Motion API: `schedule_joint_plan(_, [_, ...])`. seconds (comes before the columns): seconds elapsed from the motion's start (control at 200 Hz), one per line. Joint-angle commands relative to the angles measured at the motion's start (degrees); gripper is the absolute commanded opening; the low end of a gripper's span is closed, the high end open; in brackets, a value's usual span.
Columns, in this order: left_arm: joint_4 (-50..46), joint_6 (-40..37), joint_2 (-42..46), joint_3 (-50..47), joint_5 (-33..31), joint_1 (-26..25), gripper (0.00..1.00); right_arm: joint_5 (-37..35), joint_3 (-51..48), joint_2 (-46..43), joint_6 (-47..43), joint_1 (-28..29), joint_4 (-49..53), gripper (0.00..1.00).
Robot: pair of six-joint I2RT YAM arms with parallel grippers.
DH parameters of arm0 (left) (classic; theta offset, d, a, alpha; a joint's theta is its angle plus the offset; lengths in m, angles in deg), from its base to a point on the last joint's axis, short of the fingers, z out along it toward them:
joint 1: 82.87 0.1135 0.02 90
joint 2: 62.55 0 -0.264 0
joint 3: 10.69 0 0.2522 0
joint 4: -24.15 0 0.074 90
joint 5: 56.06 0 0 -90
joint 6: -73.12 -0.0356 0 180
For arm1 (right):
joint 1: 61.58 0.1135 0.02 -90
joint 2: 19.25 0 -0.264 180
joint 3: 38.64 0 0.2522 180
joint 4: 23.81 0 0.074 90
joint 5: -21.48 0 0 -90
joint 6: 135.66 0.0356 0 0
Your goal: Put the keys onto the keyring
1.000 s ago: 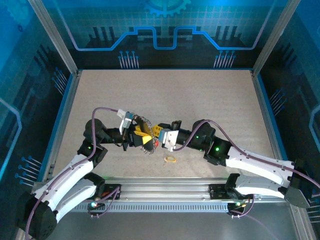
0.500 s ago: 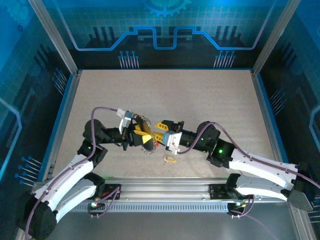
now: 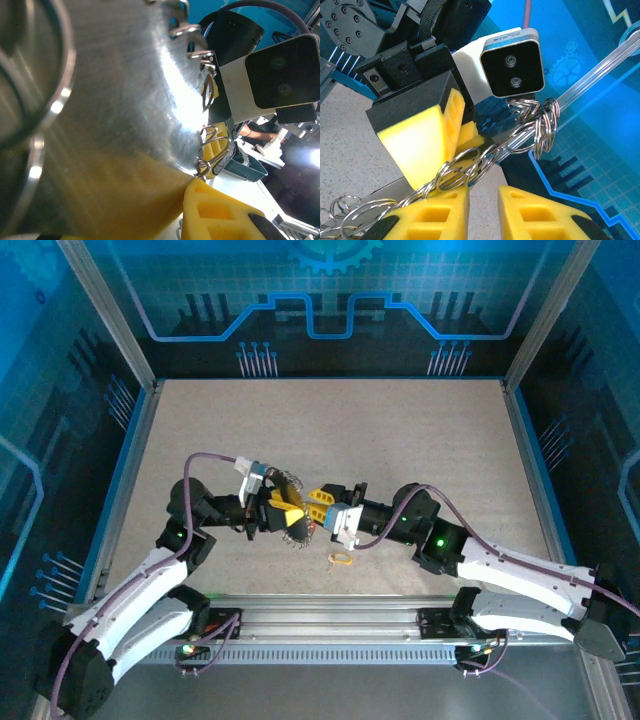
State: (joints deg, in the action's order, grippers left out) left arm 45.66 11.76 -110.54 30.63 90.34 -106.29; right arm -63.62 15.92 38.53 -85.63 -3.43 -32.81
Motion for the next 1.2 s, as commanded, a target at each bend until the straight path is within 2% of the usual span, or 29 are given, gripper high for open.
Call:
schedule_joint_plan(0.0, [2.64,0.45,-0.17,-0.61,-0.14,-0.21,0.0,0.02,0.39,-0.03,-0.04,0.8,-2.89,0.23])
schedule_joint_plan(0.345, [2.63,0.45,-0.67,-0.46,-0.15,-0.18,0.0,-1.01,-0.28,-0.74,-0.42,0.8,-3.59,0.25])
schedule_joint_plan(0.955, [3.1,0.54,-1.18,-0.05,-0.15,-0.22,0.0,-4.58,-0.03,-1.0,-0.22,0.81,-3.74,0.19])
schedule_joint_plan(1.196, [3.45,0.63,-1.37,-0.06,0.0,-0.18,0.0,-4.1,0.64,0.09,-0.34,0.77,-2.92,0.22])
